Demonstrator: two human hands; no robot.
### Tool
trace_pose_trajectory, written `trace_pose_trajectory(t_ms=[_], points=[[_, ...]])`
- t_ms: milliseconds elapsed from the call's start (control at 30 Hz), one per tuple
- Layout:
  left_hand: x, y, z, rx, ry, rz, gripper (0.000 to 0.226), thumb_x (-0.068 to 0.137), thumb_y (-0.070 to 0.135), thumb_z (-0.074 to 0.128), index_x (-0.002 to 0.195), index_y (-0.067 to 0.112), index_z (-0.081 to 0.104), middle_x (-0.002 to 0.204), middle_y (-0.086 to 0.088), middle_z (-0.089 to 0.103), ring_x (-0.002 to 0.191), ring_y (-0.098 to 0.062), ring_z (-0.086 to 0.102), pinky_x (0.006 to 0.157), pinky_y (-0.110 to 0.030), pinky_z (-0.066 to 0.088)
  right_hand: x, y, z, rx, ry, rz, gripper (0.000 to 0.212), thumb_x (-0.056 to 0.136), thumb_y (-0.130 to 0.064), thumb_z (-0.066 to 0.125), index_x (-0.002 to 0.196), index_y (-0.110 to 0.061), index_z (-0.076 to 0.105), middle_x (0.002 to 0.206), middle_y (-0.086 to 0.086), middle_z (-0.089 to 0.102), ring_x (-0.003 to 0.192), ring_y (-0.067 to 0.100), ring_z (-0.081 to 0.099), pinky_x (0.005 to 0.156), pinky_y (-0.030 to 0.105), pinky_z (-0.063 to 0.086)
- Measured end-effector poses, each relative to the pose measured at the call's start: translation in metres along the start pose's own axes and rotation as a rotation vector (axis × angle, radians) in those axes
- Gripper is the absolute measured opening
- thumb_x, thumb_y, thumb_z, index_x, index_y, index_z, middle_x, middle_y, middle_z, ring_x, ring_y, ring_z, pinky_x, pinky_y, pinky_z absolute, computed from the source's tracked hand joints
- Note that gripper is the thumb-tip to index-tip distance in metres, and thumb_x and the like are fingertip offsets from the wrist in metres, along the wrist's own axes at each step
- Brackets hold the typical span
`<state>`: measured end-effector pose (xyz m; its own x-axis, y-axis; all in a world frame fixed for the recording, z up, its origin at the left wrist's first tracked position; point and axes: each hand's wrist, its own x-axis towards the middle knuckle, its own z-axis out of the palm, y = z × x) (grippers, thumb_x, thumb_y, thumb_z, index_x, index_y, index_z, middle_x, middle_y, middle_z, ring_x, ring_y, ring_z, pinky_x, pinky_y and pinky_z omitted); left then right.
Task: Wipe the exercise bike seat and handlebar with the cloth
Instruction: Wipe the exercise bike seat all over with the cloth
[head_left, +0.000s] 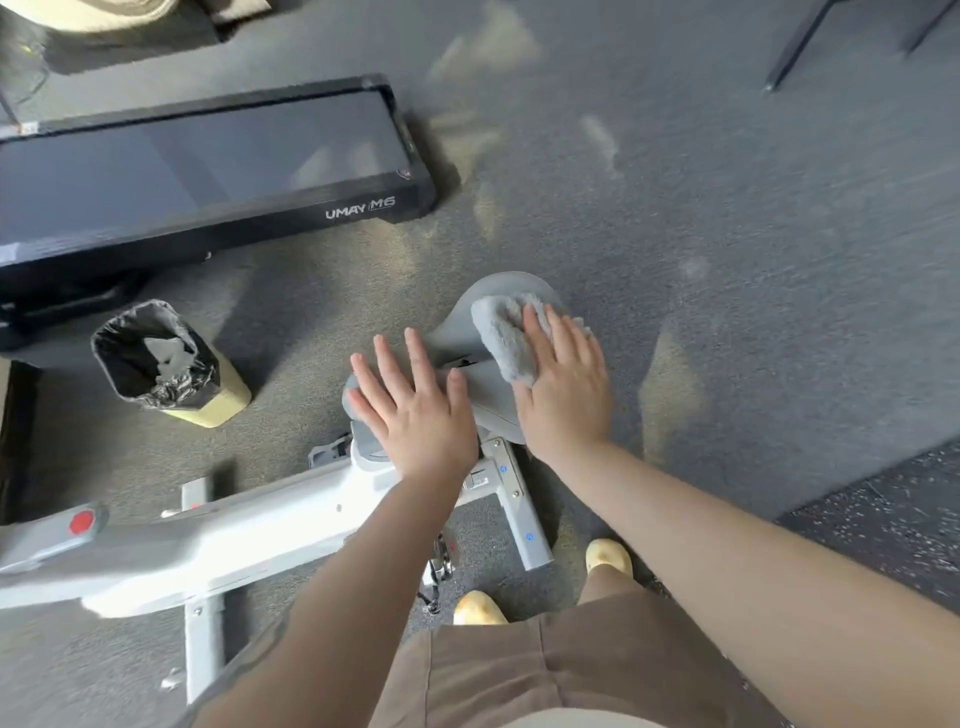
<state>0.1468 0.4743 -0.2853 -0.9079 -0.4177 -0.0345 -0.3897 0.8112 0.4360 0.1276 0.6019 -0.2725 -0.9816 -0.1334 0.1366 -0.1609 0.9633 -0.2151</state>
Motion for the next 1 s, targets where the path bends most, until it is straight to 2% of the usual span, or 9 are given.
trace_pose_trajectory(t_ms=[67, 233, 333, 433, 600, 667, 800, 900, 1000], points=[[0.001, 0.011, 0.003, -0.034, 0.026, -0.073, 0.060, 0.095, 0.038, 0.031, 0.150, 0.028, 0.009, 0.160, -0.004, -0.004, 0.144, -0.027, -0.017, 0.113, -0.047, -0.016, 0.003, -0.018, 0.002, 0.048, 0.015, 0.155, 0.069, 0.083, -0.032, 0.051, 0.147, -0.020, 0.028, 0.151, 0.006, 0.033, 0.137, 0.029, 0.032, 0.114, 0.047, 0.022], [0.001, 0.017, 0.007, -0.076, 0.040, -0.106, 0.060, 0.096, 0.036, 0.029, 0.150, 0.030, 0.004, 0.159, -0.006, -0.009, 0.143, -0.028, -0.020, 0.110, -0.046, -0.020, -0.020, 0.040, -0.011, -0.085, -0.153, -0.326, 0.080, 0.078, -0.031, 0.048, 0.150, -0.026, 0.014, 0.157, 0.005, 0.020, 0.144, 0.027, 0.016, 0.118, 0.039, 0.010], [0.003, 0.017, 0.008, -0.054, 0.024, -0.083, 0.060, 0.095, 0.040, 0.025, 0.150, 0.030, 0.000, 0.158, -0.009, -0.011, 0.143, -0.030, -0.021, 0.109, -0.046, -0.021, 0.025, 0.030, -0.005, -0.017, -0.150, -0.039, 0.067, 0.093, -0.029, 0.036, 0.151, -0.022, 0.003, 0.159, 0.006, 0.013, 0.145, 0.026, 0.011, 0.119, 0.037, 0.010], [0.003, 0.013, 0.009, -0.052, 0.026, -0.074, 0.063, 0.094, 0.040, 0.028, 0.149, 0.030, -0.001, 0.158, -0.009, -0.012, 0.143, -0.030, -0.021, 0.109, -0.046, -0.021, 0.046, -0.006, 0.000, -0.018, -0.130, 0.185, 0.072, 0.094, -0.036, 0.043, 0.151, -0.018, 0.002, 0.159, 0.009, 0.009, 0.144, 0.028, 0.012, 0.117, 0.041, 0.015], [0.003, 0.010, 0.007, 0.018, -0.026, -0.067, 0.083, 0.085, 0.021, 0.042, 0.148, 0.029, -0.012, 0.155, -0.011, -0.023, 0.139, -0.032, -0.028, 0.106, -0.048, -0.024, 0.005, 0.031, -0.013, -0.032, -0.215, -0.500, 0.074, 0.084, -0.027, 0.052, 0.150, -0.023, 0.018, 0.159, 0.003, 0.014, 0.146, 0.024, 0.010, 0.119, 0.040, 0.008], [0.005, 0.013, 0.006, -0.021, -0.022, -0.107, 0.066, 0.093, 0.036, 0.027, 0.148, 0.031, -0.009, 0.156, -0.011, -0.020, 0.141, -0.031, -0.026, 0.108, -0.048, -0.022, 0.027, 0.058, -0.015, -0.154, -0.177, -0.472, 0.078, 0.085, -0.022, 0.057, 0.150, -0.023, 0.015, 0.159, 0.002, 0.010, 0.147, 0.020, 0.003, 0.119, 0.038, 0.002], [0.005, 0.020, 0.008, 0.026, -0.017, -0.172, 0.064, 0.094, 0.039, 0.023, 0.149, 0.027, -0.009, 0.156, -0.015, -0.020, 0.141, -0.033, -0.024, 0.111, -0.050, -0.017, 0.083, 0.051, -0.014, -0.080, -0.083, -0.108, 0.067, 0.092, -0.023, 0.048, 0.150, -0.025, 0.014, 0.160, 0.002, 0.005, 0.147, 0.023, -0.001, 0.119, 0.041, 0.003], [0.010, 0.031, 0.005, 0.002, -0.017, -0.283, 0.067, 0.094, 0.031, 0.025, 0.149, 0.019, -0.011, 0.153, -0.019, -0.026, 0.140, -0.033, -0.027, 0.112, -0.049, -0.016, 0.063, 0.023, -0.003, 0.126, -0.136, -0.256, 0.069, 0.086, -0.020, 0.053, 0.149, -0.027, 0.024, 0.159, 0.002, 0.012, 0.146, 0.026, 0.008, 0.118, 0.043, 0.009], [0.013, 0.065, 0.010, -0.265, 0.039, -0.486, 0.071, 0.089, 0.021, 0.031, 0.150, 0.013, -0.006, 0.155, -0.013, -0.025, 0.141, -0.024, -0.027, 0.115, -0.043, -0.015, 0.033, 0.042, -0.006, 0.170, -0.179, -0.535, 0.073, 0.081, -0.019, 0.060, 0.148, -0.021, 0.029, 0.157, 0.003, 0.021, 0.145, 0.028, 0.011, 0.119, 0.044, 0.009]])
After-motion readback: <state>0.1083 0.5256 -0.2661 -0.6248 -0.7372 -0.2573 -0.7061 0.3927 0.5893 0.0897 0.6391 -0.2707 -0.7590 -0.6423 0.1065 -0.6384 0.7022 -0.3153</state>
